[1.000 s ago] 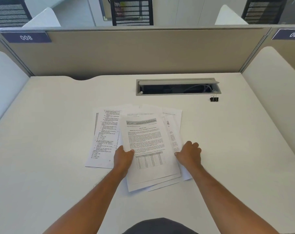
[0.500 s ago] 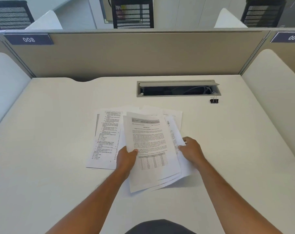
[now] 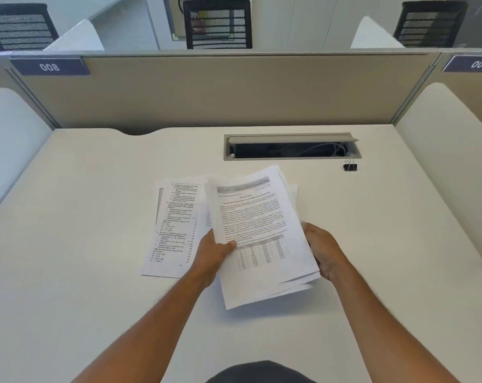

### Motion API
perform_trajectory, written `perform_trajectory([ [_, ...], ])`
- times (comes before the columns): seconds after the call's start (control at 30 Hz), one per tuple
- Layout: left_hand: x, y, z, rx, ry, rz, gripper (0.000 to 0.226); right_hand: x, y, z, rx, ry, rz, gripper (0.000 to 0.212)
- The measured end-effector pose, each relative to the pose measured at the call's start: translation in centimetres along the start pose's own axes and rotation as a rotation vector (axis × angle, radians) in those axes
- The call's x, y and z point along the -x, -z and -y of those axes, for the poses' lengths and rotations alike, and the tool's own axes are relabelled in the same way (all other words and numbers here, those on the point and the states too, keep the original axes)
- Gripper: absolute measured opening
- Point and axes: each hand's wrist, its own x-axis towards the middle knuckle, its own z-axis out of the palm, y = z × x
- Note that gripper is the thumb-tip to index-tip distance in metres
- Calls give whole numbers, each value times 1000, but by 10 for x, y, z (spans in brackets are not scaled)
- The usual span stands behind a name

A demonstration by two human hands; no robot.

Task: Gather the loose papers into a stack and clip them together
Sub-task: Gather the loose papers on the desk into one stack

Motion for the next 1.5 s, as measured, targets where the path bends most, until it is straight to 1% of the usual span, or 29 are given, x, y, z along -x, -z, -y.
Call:
perform_trajectory([
  [0.03,1,0,-1,-40,-27,-5,39,0,-1,-1,9,12,0,38],
  [0.07,3,0,-3,-72,-59,-15,39,-2,-2,-1,10,51,24,45],
  [0.1,5,0,-5,-91,-97,-29,38,-2,-4,0,10,108,60,45],
  [0.13,6,0,-7,-97,-143,-42,38,-2,-6,1,35,180,81,41],
  [0.17,8,-1,-11,-105,-196,-55,38,-2,-8,3,89,257,65,36],
  [0.23,13,-4,-20,-143,-321,-98,39,-1,-14,10,176,396,-22,30],
  [0.33,15,-6,-37,-169,-493,-211,41,4,-25,27,86,536,-97,31],
  [0.43,15,-7,-53,-94,-579,-270,45,9,-33,41,-15,624,-99,29],
  [0.5,14,-6,-56,-74,-612,-289,50,11,-37,43,-30,650,-93,31],
  [0.57,11,-3,-51,-78,-591,-289,54,7,-38,37,-7,611,-100,31],
  [0.7,8,-2,-34,-142,-492,-253,56,-4,-40,21,81,493,-99,33],
  [0.77,8,-3,-32,-151,-458,-235,57,-7,-41,19,77,455,-92,32],
  [0.87,5,-5,-29,-173,-437,-223,56,-8,-46,17,97,456,-95,28],
  [0.97,3,-6,-29,-208,-443,-222,48,-8,-51,17,138,483,-87,25],
  [1.03,3,-8,-29,-197,-412,-246,41,-9,-51,19,147,497,-89,24],
  [1.13,4,-8,-29,-200,-404,-269,31,-10,-50,21,136,520,-95,27],
  [1.2,4,-7,-29,-227,-374,-247,29,-12,-50,20,154,493,-80,25],
  [1.27,4,-7,-29,-245,-343,-232,32,-14,-50,19,191,481,-76,25],
  [1.33,2,-3,-33,-247,-342,-229,33,-16,-48,24,213,484,-105,26],
  [1.43,-7,6,-37,-276,-353,-233,17,-19,-40,33,247,461,-178,28],
  [1.5,-13,10,-37,-293,-346,-293,13,-23,-33,37,280,431,-254,25],
])
